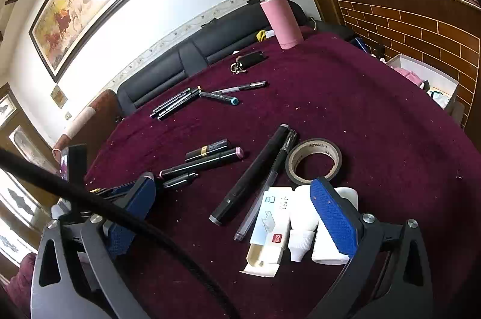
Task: Organize objects
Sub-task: 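Hold the tape roll in the left tool while the right tool grasps a black pen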
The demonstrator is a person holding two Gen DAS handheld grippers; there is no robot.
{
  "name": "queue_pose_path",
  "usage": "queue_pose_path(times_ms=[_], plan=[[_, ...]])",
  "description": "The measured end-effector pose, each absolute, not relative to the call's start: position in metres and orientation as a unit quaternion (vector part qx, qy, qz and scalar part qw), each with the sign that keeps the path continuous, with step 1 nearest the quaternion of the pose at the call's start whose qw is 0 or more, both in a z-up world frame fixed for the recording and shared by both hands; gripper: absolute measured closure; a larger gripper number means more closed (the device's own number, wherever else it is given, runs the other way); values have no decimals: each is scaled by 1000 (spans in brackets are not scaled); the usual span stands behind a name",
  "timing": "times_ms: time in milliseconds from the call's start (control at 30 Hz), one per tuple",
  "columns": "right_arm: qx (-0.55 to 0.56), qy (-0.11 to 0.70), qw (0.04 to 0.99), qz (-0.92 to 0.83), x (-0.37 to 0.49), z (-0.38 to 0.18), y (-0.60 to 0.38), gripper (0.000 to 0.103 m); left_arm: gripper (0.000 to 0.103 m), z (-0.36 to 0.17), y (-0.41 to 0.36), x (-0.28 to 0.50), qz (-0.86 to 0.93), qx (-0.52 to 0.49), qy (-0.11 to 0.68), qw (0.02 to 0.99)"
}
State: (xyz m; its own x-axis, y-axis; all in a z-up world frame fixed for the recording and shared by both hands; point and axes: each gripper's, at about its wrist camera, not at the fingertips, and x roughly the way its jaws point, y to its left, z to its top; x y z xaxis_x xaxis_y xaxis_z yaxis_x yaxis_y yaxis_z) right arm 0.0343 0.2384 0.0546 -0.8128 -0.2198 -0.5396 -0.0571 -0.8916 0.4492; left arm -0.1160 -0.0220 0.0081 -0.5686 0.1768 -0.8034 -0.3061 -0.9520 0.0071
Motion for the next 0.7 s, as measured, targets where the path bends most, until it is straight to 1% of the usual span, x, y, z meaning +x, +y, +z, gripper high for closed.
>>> queue_pose_path(times_ms=[33, 67, 267, 433, 500, 600, 700], plan=[[305, -228, 43, -924, 34, 53, 239, 0, 91, 10, -21, -115, 880, -447, 69, 144], [309, -227, 41, -923, 33, 52, 239, 0, 92, 12, -21, -113, 879, -448, 64, 150], [320, -230, 35, -919, 31, 47, 243, 0, 92, 38, -27, -84, 885, -427, 30, 182], [324, -259, 28, -909, 30, 41, 255, 0, 92, 66, -51, -30, 891, -401, -28, 212], [324, -268, 26, -907, 31, 40, 259, 5, 92, 75, -61, -5, 892, -390, -45, 223], [321, -269, 13, -908, 31, 42, 260, 5, 92, 82, -78, 25, 893, -376, -71, 234], [322, -278, 26, -905, 30, 51, 256, 5, 92, 85, -96, 45, 891, -370, -101, 242]])
